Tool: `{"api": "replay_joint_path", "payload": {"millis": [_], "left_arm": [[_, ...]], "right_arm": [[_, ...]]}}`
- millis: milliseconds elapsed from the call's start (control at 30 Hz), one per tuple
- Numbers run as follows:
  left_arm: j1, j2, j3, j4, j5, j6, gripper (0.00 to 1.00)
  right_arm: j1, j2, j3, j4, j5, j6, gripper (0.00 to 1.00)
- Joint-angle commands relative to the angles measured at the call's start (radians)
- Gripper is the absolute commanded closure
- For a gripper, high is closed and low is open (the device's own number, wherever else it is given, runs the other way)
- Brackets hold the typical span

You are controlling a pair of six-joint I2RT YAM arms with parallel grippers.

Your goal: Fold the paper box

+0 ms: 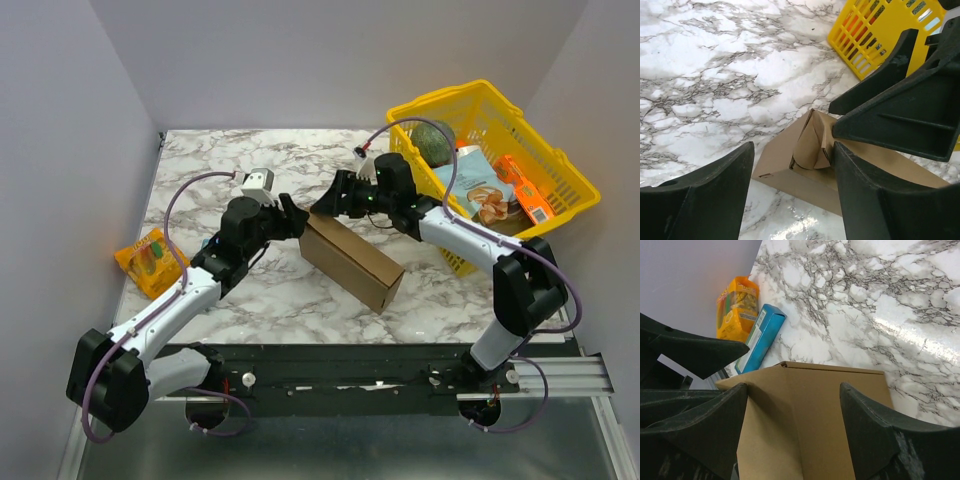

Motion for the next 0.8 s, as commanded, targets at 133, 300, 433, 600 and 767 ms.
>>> {"api": "replay_joint_path", "payload": {"millis": [133, 300, 433, 600, 767], "left_arm": [[0.046, 0.055, -0.027, -0.105, 0.077, -0.058, 0.25], [0.054, 0.107, -0.013, -0.068, 0.117, -0.076, 0.27], [0.057, 0.125, -0.059, -0.04, 0.143, -0.101, 0.32], [0.058, 0.145, -0.14, 0.021, 0.201, -0.155, 0.46], [0.058, 0.179, -0.216, 0.064, 0.221, -0.193, 0.57]], "right_arm": [[0.004, -0.017, -0.045, -0.084, 0.068, -0.053, 0.21], [0.003, -0.031, -0.051, -0.09, 0.08, -0.059, 0.22], [0.004, -0.039, -0.054, -0.092, 0.088, -0.068, 0.22], [0.004, -0.043, -0.062, -0.095, 0.091, -0.076, 0.23], [0.006, -0.037, -0.061, -0.098, 0.092, -0.085, 0.23]]}}
